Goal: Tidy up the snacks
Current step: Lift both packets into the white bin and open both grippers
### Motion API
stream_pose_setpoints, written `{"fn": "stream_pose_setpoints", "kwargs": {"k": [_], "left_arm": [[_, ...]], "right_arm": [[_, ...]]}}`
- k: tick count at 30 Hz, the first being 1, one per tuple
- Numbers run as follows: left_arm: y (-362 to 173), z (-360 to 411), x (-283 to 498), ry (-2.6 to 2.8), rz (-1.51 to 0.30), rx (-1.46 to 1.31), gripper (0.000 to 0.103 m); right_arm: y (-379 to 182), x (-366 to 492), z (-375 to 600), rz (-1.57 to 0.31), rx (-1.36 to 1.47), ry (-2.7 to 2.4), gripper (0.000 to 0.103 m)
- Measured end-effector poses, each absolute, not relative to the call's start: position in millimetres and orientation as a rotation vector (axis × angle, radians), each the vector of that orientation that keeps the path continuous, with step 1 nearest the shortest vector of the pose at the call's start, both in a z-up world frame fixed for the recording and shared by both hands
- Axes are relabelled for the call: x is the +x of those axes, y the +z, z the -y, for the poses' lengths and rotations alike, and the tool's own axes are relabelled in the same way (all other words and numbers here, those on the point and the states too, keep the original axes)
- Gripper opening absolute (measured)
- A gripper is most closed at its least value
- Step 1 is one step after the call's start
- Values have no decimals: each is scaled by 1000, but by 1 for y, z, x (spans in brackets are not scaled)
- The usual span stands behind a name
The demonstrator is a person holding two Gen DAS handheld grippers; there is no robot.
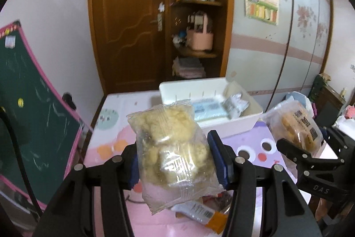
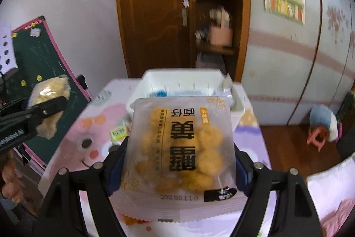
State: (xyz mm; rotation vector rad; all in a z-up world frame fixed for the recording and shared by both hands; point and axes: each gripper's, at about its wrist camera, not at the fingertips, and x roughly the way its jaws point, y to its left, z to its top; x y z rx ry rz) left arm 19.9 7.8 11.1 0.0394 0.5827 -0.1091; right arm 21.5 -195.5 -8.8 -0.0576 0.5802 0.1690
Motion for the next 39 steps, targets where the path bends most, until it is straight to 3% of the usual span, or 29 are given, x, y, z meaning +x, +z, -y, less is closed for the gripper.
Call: {"fn": "stream_pose_setpoints", "kwargs": {"k": [6, 22, 28, 39], "left_arm": [[56, 3, 25, -116, -470, 88, 52], [120, 26, 128, -133, -418, 88, 53], [91, 42, 197, -158, -519, 85, 53], [-7, 57, 290, -176, -742, 64, 54]], "right_arm": [[33, 33, 199, -482, -60, 187, 80], [98, 120, 213, -399, -68, 152, 80], [76, 183, 218, -492, -46, 106, 80], [-25, 277, 228, -785, 60, 78, 83]]}}
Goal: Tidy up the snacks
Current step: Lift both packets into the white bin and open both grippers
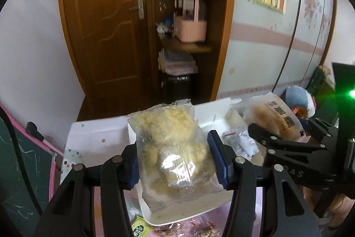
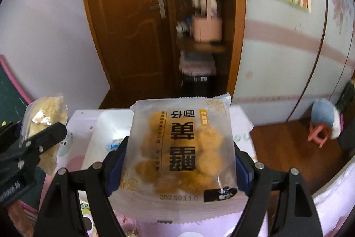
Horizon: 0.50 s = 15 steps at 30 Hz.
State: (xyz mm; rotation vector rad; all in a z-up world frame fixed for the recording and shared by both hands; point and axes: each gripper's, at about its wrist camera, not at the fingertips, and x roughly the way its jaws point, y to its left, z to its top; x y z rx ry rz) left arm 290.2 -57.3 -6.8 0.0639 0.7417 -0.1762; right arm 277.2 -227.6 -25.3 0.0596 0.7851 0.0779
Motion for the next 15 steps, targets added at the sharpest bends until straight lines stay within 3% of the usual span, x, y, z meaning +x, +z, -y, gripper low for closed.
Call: {"fn": "stream_pose_setpoints", "kwargs": {"k": [1, 3, 4, 6, 10, 15], "left_arm": [[-15, 59, 296, -177, -759, 71, 55], [-27, 62, 304, -179, -784, 71, 80], [-32, 61, 305, -171, -785, 65, 83], [-36, 59, 307, -154, -778, 54, 84], [-39, 54, 307, -164, -791, 20, 84], [-32, 46, 286, -176, -785, 17, 84]], "right_arm": [[-32, 284, 227, -808, 64, 75, 84], [-44, 295, 226, -846, 72, 58, 84], [-48, 298, 225, -850, 84, 58, 84], [-48, 298, 224, -835, 87, 48, 84], [-39, 291, 222, -790, 58, 46, 94], [-28, 276, 228, -783, 57, 63, 94]]}}
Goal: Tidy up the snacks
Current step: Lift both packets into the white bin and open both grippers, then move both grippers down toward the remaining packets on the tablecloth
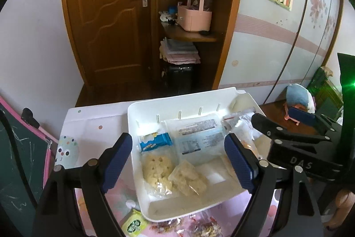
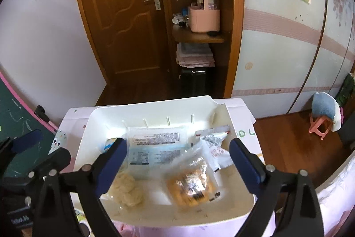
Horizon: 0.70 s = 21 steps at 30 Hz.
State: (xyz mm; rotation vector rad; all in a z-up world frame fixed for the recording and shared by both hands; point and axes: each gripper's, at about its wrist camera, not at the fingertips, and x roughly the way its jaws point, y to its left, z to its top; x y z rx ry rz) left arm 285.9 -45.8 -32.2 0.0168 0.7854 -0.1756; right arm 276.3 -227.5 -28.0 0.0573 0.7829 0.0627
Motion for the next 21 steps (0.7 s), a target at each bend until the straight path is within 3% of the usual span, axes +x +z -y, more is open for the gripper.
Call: {"fn": "stream_pose_setpoints", "kwargs": {"k": [21], "left_arm": [[48, 49, 115, -322, -657, 118, 89]], "right_arm": [[44, 117, 220, -700, 49, 168, 94]]}}
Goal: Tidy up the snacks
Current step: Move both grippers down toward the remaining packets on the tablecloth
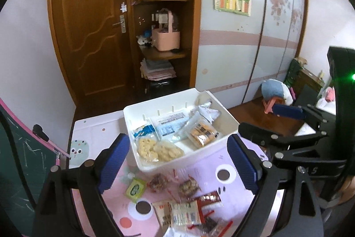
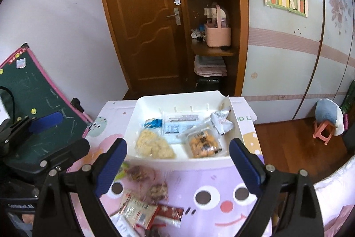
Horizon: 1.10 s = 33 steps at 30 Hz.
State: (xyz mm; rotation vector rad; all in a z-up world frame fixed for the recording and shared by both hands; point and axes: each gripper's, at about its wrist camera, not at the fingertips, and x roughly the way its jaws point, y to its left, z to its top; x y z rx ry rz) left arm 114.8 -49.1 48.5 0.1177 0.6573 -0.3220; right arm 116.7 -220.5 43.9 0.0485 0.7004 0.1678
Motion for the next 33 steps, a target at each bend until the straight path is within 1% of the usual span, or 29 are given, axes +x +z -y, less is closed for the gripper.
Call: {"fn": "stream_pose_setpoints", "kwargs": {"k": [8, 17, 22, 24, 26, 30, 33], "left_arm": [[52, 48, 65, -325, -651, 165, 91], [43, 39, 47, -303, -672, 175, 91], [11, 33, 50, -291, -737, 168, 91], [-2, 31, 53, -279, -761, 166, 91], [-21, 29, 55, -263, -795, 163, 91], [-67, 22, 59, -221, -900, 120, 91], [-110, 13, 65, -151, -1011, 63, 91]], "right_arm": [[58, 61, 225, -633, -6, 107, 94], [43, 33, 215, -630, -49, 168, 93], [10, 37, 208, -698, -59, 179, 93], [-6, 40, 206, -732, -63, 184, 90], [-22, 44, 202, -769, -76, 197, 86], [-65, 47, 197, -854, -115, 217, 84], [-96, 49, 194, -937, -125, 242, 75]]}}
